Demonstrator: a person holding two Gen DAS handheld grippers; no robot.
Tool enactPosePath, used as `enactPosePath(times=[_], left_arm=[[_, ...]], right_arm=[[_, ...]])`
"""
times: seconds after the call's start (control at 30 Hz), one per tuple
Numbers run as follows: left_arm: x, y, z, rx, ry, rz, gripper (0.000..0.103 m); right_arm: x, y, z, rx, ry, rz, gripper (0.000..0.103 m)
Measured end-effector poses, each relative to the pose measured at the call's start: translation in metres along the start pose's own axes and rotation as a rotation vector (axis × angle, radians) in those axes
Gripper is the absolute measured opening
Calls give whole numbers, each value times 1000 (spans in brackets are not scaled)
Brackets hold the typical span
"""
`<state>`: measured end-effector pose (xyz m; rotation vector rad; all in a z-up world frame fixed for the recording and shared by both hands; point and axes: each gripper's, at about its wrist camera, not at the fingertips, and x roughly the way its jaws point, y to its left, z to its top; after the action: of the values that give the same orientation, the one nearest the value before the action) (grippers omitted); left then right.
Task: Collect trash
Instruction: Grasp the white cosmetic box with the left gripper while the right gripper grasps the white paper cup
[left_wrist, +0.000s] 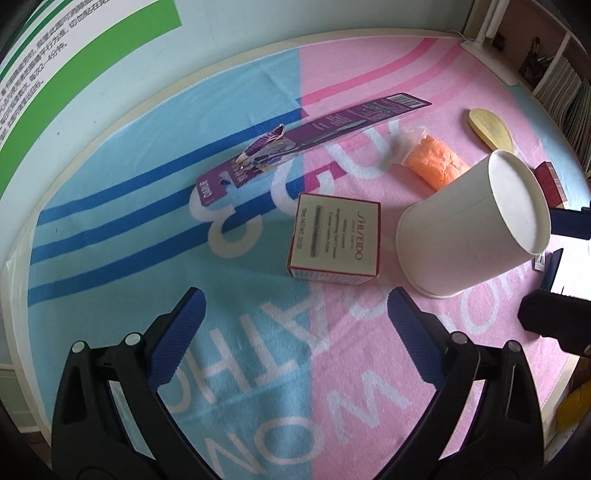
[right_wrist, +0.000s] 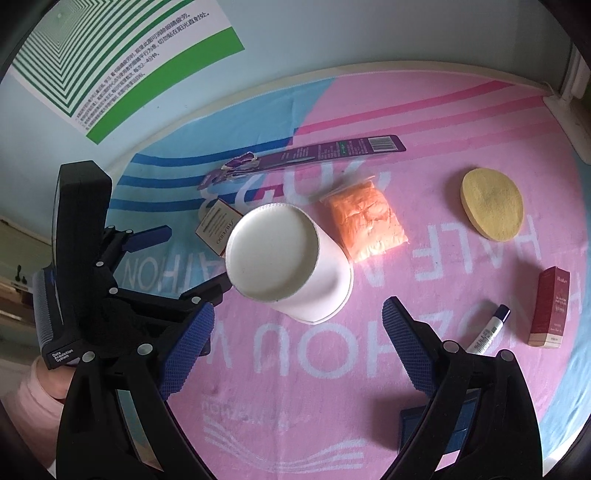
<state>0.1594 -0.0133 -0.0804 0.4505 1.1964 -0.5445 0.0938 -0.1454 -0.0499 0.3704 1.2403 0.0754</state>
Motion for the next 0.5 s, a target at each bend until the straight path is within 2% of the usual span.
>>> enactPosePath(times=[0.07,0.23,0.33,0.4,0.5], left_arm=[[2,0,3,14,-7,-5,94],[13,-2,11,32,2,-3,78],[19,-2,17,20,10,-31,67],[21,-2,19,17,11,-45,62],[25,-3,23,13,12,-71,46]], right_arm=[[3,0,2,0,2,-2,91],[7,0,8,-5,6,1,91],[12,0,10,-9,21,-8,73],[15,0,10,-7,29,-2,71],[12,3,9,-17,17,1,58]])
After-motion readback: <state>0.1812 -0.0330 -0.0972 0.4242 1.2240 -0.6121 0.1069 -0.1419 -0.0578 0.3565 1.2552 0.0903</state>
